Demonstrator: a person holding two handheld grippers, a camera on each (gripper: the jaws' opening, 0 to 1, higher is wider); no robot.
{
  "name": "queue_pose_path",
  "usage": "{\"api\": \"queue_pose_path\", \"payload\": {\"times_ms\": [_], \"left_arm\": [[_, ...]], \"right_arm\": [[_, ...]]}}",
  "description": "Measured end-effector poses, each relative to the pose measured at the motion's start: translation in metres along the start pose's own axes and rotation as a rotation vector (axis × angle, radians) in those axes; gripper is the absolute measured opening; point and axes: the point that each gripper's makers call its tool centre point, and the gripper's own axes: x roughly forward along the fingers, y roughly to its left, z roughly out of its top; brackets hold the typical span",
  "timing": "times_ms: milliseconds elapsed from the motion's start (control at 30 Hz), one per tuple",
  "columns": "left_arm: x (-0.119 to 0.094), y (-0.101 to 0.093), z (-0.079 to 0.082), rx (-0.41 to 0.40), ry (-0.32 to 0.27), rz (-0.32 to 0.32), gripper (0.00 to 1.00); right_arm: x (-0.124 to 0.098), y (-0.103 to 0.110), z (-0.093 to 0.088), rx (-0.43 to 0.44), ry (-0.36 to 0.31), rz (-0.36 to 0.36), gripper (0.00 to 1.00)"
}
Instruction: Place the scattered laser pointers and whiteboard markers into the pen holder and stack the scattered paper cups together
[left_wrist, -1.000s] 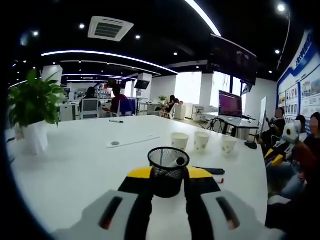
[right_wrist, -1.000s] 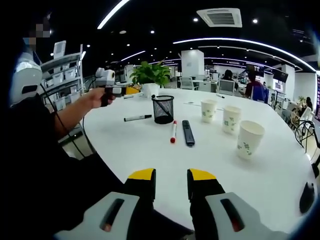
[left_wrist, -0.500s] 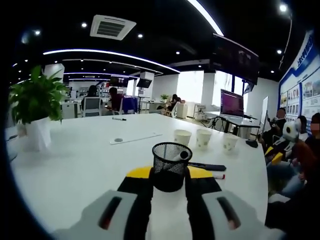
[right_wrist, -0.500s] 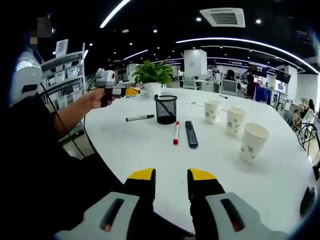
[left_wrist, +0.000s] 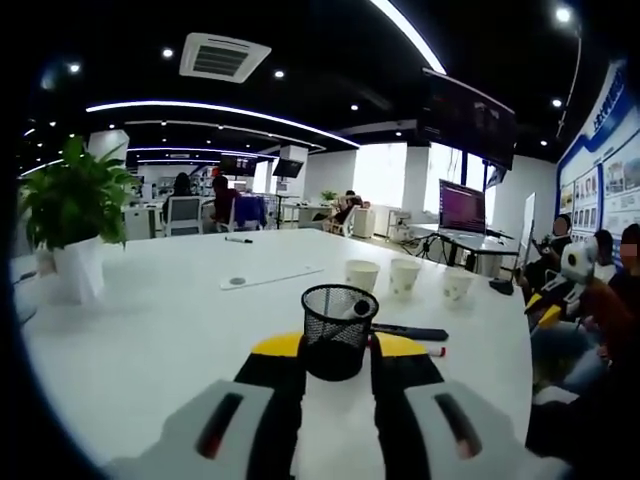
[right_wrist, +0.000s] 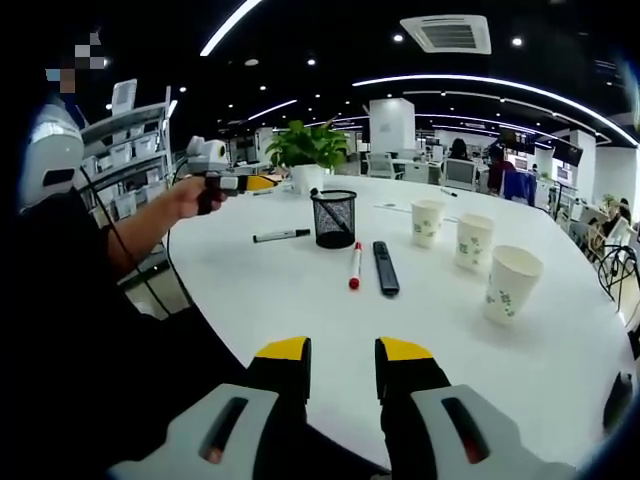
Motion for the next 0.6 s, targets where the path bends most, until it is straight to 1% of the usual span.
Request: {"api": "queue_pose_path", "payload": {"times_ms": [133,600], "left_arm": [[-0.001,0.000,-0.001,-0.002,0.000,0.001,0.28],[-0.013,0.006,-0.013,-0.022,0.004,0.016,0.28]], "right_arm": [[0.000,0.001,0.000,-0.001,-0.001,0.001,0.29],[0.004,0.005,0.000,-0.002,0.004,0.009,0.29]]}}
